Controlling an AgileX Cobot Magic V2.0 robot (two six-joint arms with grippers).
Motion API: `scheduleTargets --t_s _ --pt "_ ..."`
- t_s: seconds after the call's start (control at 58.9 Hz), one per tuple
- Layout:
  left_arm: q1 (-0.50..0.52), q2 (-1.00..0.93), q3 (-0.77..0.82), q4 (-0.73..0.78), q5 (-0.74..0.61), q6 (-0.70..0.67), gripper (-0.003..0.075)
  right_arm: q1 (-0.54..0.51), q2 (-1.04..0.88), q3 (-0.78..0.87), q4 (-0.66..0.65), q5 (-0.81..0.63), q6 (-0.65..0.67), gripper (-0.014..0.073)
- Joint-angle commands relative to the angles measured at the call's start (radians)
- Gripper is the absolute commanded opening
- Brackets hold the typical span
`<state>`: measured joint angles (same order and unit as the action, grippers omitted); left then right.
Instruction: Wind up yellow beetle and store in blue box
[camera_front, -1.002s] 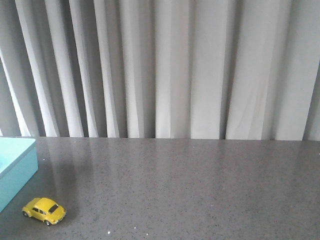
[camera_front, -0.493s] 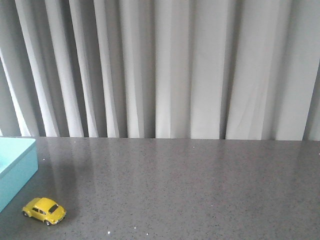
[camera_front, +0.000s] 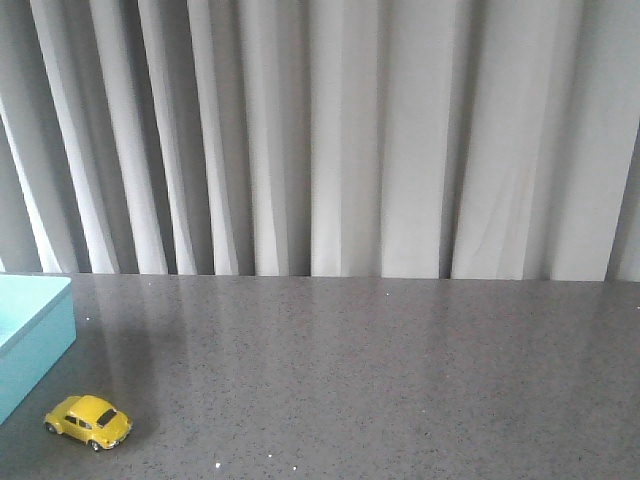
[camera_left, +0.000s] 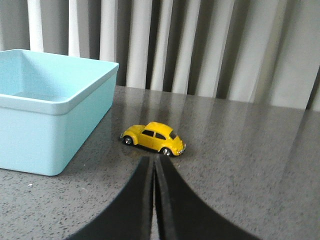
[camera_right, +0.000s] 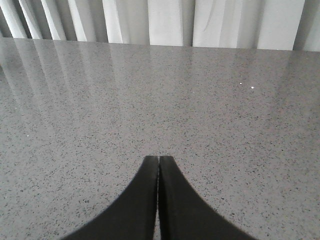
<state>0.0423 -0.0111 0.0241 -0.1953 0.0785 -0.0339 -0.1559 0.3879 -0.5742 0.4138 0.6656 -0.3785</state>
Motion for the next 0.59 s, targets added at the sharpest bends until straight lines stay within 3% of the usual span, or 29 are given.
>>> scheduleTargets --t_s 0.0,0.238,0.442,0.577 --pt "-0.004 -0.016 -0.014 -0.125 -0.123 -0.009 -0.0006 -0.002 0.007 -0.026 0.011 -0.064 -0.003 -0.0007" --pt "-0.004 -0.016 -0.019 -0.281 -0.169 -0.013 -0.0006 -0.002 0.007 -0.026 0.011 -0.064 -0.003 -0.0007" --pt "-0.005 -0.014 -0.118 -0.307 -0.024 0.022 0.0012 -0.002 0.007 -0.026 0.011 -0.064 -0.003 -0.0007" --pt "-0.005 -0.007 -0.237 -0.307 -0.002 0.151 0.005 -0.002 0.007 -0.026 0.011 -0.064 -0.003 -0.0007"
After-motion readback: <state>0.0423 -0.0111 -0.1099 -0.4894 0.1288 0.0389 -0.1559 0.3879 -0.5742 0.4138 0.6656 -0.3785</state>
